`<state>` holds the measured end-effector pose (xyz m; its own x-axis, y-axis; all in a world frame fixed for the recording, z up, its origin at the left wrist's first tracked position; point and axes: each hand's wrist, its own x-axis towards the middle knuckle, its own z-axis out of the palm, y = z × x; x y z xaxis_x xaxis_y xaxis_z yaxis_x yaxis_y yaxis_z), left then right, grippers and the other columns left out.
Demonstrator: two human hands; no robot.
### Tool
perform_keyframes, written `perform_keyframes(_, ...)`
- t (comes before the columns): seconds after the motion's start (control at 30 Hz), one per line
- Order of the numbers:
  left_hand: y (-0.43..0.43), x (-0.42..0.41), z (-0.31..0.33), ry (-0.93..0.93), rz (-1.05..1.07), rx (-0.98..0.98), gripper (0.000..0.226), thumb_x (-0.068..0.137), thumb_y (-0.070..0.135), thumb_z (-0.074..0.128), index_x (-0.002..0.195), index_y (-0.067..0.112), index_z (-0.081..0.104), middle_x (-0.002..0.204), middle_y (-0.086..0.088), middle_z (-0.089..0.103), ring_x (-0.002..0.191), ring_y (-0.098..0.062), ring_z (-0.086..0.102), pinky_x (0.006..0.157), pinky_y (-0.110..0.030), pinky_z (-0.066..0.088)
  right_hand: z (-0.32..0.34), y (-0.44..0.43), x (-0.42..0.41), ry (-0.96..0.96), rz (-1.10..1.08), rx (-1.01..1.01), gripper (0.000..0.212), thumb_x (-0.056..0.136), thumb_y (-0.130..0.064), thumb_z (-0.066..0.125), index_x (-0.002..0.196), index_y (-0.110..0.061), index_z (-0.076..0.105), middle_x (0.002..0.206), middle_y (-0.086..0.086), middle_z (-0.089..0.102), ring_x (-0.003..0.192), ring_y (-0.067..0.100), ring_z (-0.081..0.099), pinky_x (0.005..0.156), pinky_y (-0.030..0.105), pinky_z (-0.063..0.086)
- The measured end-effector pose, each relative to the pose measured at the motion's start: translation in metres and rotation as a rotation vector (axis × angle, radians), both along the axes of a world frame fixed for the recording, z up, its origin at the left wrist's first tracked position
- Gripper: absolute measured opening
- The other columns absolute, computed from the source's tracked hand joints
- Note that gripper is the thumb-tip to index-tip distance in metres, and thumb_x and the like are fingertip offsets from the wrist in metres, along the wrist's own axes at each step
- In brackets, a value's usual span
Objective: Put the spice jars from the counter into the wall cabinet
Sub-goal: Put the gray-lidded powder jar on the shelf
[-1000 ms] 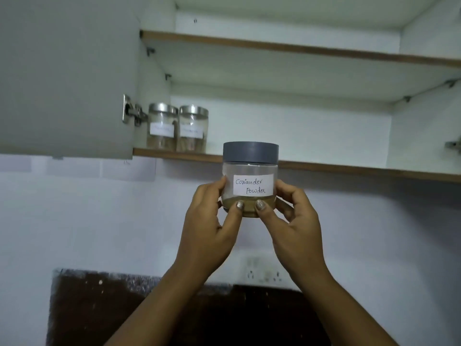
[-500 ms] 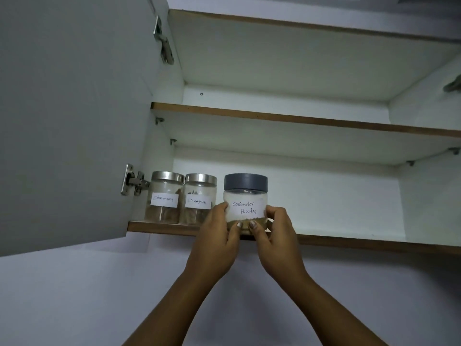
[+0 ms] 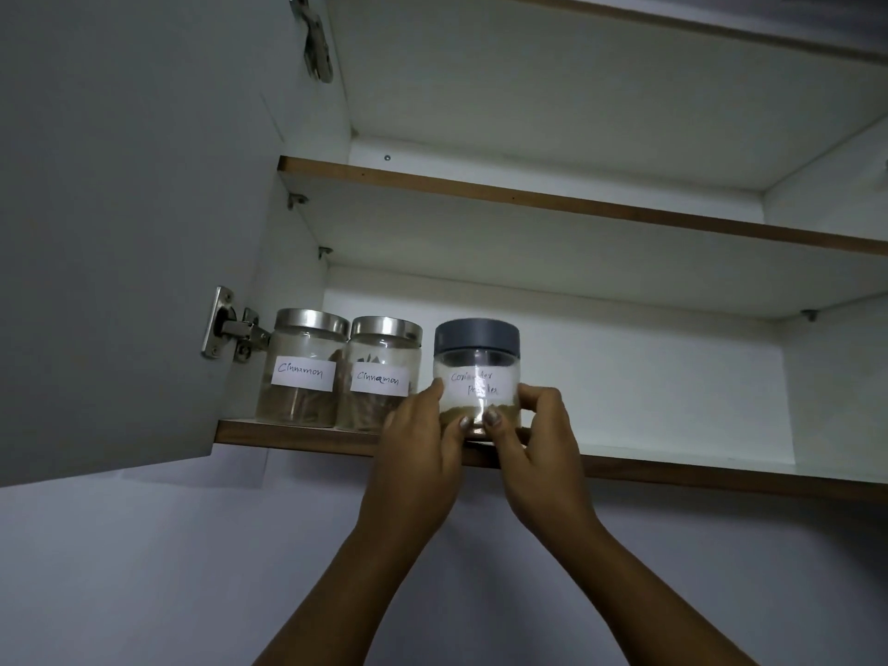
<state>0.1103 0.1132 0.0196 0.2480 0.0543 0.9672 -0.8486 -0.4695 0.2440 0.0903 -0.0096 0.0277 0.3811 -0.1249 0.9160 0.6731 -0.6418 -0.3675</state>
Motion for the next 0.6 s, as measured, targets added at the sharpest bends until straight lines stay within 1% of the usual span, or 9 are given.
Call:
perform_keyframes(0.03,0.001,0.004,-0.003,0.008,0.019,0.008,0.043,0.094,0.020,0.049,0.135,0.010,0.042,0.127,-0.006,0.054,0.117,-0.018,0.046,0.094,-0.024,0.038,-0.002,0.001,0.004,0.010,-0.043,-0.023,0.025,0.091,-0.033,0.053,0.112,-0.023,0.041,0.119,-0.003,0.052,0.095,0.008,0.056,0.075,0.024,0.051)
perform_keyframes(0.13,0.002,0.012,-0.009,0.010,0.064,-0.003,0.041,0.092,0.018,0.051,0.132,0.010,0.045,0.126,-0.007,0.053,0.118,-0.018,0.045,0.092,-0.020,0.035,-0.004,0.005,0.011,0.013,-0.161,-0.049,0.028,0.090,-0.038,0.053,0.111,-0.024,0.041,0.115,-0.005,0.057,0.094,0.010,0.057,0.071,0.021,0.046)
perform_keyframes(0.2,0.002,0.015,-0.008,0.001,0.109,-0.016,0.042,0.092,0.017,0.052,0.132,0.008,0.047,0.121,-0.010,0.050,0.110,-0.017,0.048,0.088,-0.018,0.036,-0.003,0.007,0.014,0.017,-0.215,-0.064,0.034,0.089,-0.041,0.053,0.116,-0.022,0.042,0.113,-0.006,0.059,0.093,0.012,0.060,0.070,0.022,0.045)
perform_keyframes(0.27,0.002,0.016,-0.007,0.001,0.152,-0.013,0.042,0.091,0.017,0.053,0.131,0.007,0.049,0.114,-0.011,0.047,0.100,-0.014,0.048,0.082,-0.017,0.037,-0.002,0.010,0.015,0.019,-0.272,-0.088,0.036,0.089,-0.042,0.053,0.117,-0.022,0.042,0.109,-0.006,0.062,0.091,0.014,0.061,0.072,0.026,0.047)
perform_keyframes(0.4,0.000,0.015,-0.008,0.020,0.162,0.004,0.035,0.088,0.010,0.057,0.122,0.001,0.054,0.109,-0.015,0.051,0.097,-0.023,0.054,0.083,-0.027,0.047,-0.003,0.011,0.018,0.030,-0.358,-0.126,0.030,0.091,-0.043,0.049,0.110,-0.020,0.042,0.094,-0.003,0.065,0.083,0.019,0.062,0.083,0.038,0.048)
perform_keyframes(0.47,0.000,0.015,-0.008,0.018,0.148,-0.009,0.031,0.086,0.007,0.059,0.116,0.000,0.055,0.109,-0.016,0.053,0.096,-0.026,0.055,0.083,-0.031,0.049,-0.004,0.011,0.020,0.040,-0.388,-0.162,0.028,0.091,-0.043,0.047,0.107,-0.021,0.041,0.085,-0.004,0.062,0.082,0.020,0.061,0.083,0.036,0.046)
perform_keyframes(0.53,0.000,0.015,-0.008,0.018,0.152,-0.008,0.033,0.086,0.006,0.060,0.117,-0.001,0.054,0.110,-0.017,0.053,0.097,-0.026,0.056,0.084,-0.032,0.050,-0.004,0.010,0.021,0.045,-0.395,-0.195,0.027,0.091,-0.043,0.047,0.106,-0.022,0.040,0.080,-0.006,0.057,0.081,0.021,0.059,0.079,0.032,0.042)
perform_keyframes(0.6,0.000,0.015,-0.007,0.026,0.168,0.006,0.034,0.086,0.007,0.059,0.118,-0.002,0.053,0.112,-0.018,0.053,0.098,-0.026,0.056,0.083,-0.031,0.049,-0.005,0.009,0.020,0.057,-0.381,-0.223,0.029,0.090,-0.044,0.047,0.108,-0.022,0.042,0.078,-0.006,0.056,0.081,0.022,0.058,0.078,0.031,0.039)
